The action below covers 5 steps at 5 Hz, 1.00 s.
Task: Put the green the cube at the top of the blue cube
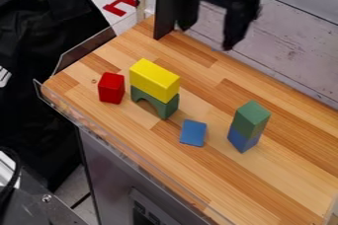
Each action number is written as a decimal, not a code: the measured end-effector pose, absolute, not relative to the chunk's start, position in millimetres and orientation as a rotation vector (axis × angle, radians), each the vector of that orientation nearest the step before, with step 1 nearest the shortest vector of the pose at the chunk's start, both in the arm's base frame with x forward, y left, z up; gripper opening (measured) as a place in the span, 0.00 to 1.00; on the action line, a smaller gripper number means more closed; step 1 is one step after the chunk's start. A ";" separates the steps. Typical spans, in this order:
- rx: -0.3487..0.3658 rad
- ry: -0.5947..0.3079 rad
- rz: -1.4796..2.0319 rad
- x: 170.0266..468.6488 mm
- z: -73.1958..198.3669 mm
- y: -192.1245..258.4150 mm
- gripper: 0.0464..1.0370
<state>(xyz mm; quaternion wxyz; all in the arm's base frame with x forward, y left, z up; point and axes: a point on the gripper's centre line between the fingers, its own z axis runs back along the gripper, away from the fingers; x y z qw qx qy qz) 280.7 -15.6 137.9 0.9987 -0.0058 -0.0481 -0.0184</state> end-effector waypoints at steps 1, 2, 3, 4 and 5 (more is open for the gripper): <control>0.058 -0.082 -0.063 289.7 120.9 -8.2 0.96; 0.004 -0.078 -0.078 295.7 109.4 -8.2 0.96; -0.057 -0.085 -0.067 295.3 104.6 -3.3 0.96; -0.060 -0.086 -0.065 295.3 104.7 -2.2 0.96; -0.060 -0.086 -0.068 295.6 104.3 -1.7 0.96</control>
